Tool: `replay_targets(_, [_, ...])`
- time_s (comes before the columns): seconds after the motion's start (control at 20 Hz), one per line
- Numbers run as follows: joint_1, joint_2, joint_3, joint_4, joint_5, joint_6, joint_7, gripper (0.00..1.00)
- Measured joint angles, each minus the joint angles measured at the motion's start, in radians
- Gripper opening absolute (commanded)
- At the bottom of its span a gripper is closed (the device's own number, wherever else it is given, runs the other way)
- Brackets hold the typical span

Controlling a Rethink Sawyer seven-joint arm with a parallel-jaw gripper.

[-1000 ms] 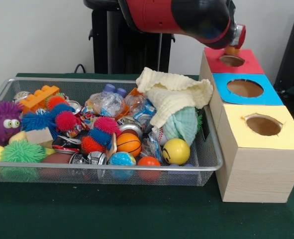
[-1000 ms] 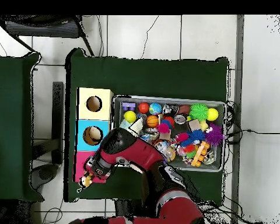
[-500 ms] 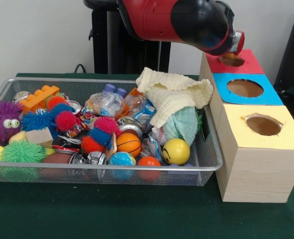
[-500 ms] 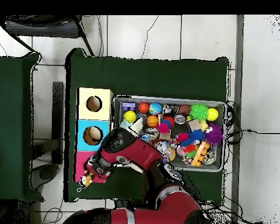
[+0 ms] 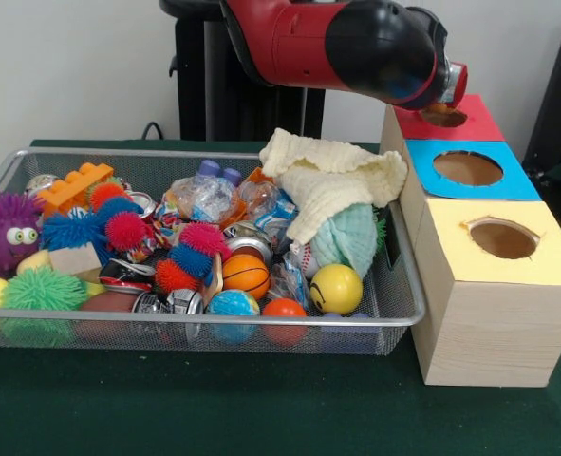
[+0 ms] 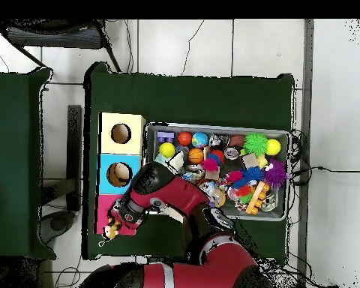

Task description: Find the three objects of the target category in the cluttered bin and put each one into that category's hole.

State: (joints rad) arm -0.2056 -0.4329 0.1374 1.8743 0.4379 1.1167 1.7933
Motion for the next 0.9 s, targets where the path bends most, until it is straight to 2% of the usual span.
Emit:
replay_targets(0.55, [0.000,-0.001,0.000,0.000,0.000,-0.002,0.000,0.00])
replay_targets(0.6, [0.000,-0.001,0.000,0.000,0.000,-0.002,0.000,1.00])
replay_targets(0.9, [-0.002,-0.003,0.012,-0.001,0.003,-0.015,0.000,1.00])
